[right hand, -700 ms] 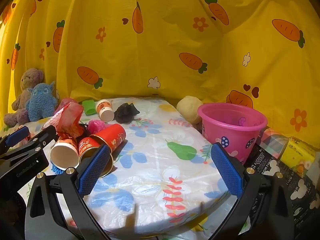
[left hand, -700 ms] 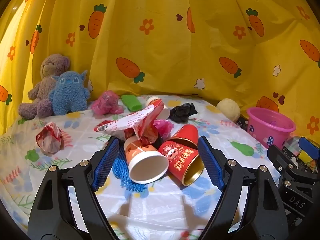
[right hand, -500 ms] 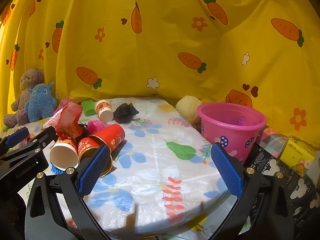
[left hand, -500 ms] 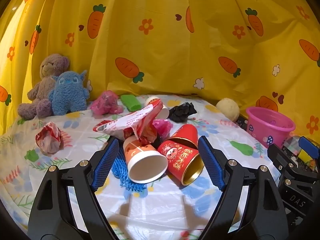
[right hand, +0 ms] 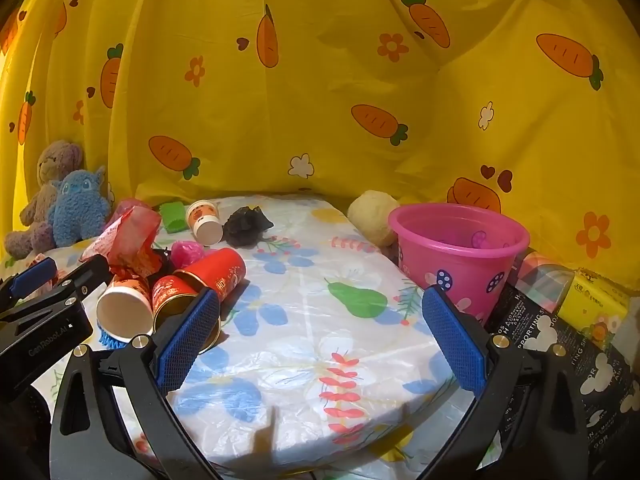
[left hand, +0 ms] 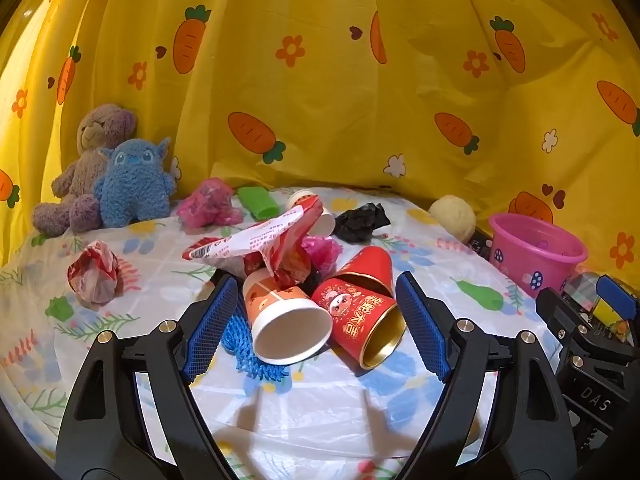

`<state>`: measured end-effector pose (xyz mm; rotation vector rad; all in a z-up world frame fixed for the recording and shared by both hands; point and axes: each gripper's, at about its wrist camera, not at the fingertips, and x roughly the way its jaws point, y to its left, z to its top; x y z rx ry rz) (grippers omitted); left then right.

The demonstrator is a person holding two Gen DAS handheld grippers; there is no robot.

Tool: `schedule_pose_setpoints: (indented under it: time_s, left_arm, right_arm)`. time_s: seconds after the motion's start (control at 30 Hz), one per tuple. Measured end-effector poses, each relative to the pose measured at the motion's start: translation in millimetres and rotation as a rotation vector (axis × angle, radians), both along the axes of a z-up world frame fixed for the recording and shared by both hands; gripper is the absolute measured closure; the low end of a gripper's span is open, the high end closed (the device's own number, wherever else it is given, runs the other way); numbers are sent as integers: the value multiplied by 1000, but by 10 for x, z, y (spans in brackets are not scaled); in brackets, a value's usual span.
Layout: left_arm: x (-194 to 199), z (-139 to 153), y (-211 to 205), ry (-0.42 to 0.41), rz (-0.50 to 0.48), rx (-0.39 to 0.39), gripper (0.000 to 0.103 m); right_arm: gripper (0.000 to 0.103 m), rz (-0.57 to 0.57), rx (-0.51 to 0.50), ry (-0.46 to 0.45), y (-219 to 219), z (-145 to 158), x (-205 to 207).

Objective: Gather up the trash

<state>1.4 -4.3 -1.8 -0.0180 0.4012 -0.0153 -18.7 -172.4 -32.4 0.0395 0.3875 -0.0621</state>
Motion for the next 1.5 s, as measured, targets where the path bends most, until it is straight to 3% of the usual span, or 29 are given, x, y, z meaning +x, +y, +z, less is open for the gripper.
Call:
schedule_pose_setpoints:
  time_s: [1.5]
  left_arm:
    - [26,18,2,-4,1,-5,23]
  right_arm:
    - [5,-6,-6,-7,-25,21,10]
